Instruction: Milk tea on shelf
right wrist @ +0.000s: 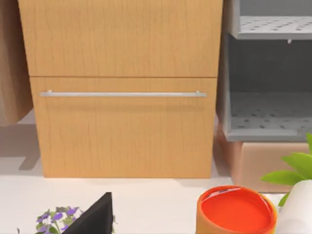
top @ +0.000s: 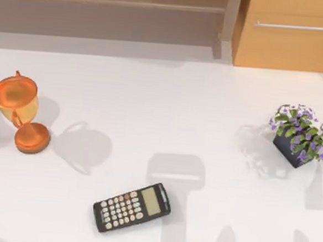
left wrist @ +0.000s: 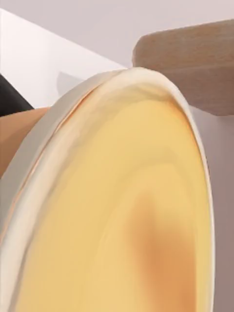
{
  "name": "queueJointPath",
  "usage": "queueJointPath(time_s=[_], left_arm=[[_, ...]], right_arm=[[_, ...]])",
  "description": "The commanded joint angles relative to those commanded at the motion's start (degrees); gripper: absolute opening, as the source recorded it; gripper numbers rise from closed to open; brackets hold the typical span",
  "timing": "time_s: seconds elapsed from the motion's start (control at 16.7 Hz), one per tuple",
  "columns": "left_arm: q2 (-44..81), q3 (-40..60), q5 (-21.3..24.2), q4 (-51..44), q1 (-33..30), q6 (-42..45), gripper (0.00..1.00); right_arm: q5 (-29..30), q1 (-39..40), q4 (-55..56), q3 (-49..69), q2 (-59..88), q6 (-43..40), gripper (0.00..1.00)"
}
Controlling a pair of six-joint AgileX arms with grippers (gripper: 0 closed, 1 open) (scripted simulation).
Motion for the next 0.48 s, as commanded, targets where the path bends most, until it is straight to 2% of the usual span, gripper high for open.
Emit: queueJointPath(time_s=[0.48], left_arm=[[-2.03,1.34,-0.65,-0.44,-0.83,0.03,0.00]], right_arm=[[0.00,0.00,0.00,0.00,0.00,0.00,1.00]])
